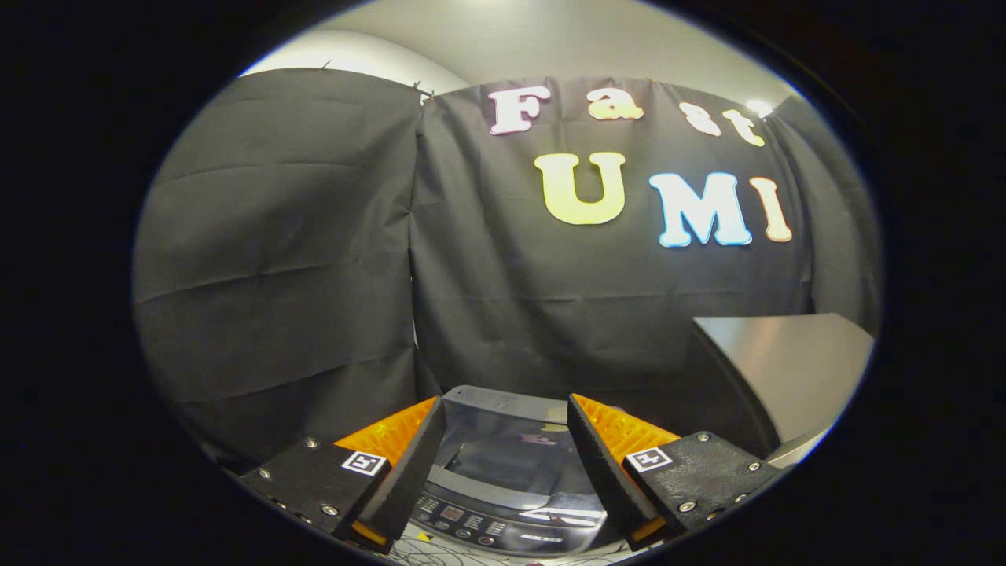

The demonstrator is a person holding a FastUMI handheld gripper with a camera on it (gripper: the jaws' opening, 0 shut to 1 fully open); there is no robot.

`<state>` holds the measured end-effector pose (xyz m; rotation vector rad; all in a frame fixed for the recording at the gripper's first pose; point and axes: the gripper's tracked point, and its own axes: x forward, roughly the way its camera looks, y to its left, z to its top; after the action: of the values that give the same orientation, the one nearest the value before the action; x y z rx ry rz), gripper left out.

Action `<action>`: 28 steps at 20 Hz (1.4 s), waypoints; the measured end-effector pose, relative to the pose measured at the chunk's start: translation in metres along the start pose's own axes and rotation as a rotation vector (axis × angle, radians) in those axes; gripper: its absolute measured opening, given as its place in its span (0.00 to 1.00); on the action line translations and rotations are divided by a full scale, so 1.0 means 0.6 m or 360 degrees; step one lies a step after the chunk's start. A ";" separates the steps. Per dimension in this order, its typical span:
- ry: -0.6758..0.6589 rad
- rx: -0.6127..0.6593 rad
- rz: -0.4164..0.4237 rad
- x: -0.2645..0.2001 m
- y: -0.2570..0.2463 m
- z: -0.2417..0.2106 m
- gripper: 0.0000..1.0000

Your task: Put the clothes into the washing machine and then close the washing machine lid.

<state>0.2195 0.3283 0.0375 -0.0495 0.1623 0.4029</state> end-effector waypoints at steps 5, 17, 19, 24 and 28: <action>-0.0052 0.0029 -0.0071 -0.095 -0.086 0.010 0.95; -0.0142 0.0084 -0.0367 -0.328 -0.317 0.010 0.95; -0.0153 0.0086 -0.0405 -0.358 -0.344 0.007 0.95; -0.0164 0.0081 -0.0475 -0.424 -0.404 -0.006 0.95; -0.0159 0.0095 -0.0505 -0.454 -0.430 -0.020 0.95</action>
<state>0.0724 -0.0147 0.0754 0.0041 0.0660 0.0835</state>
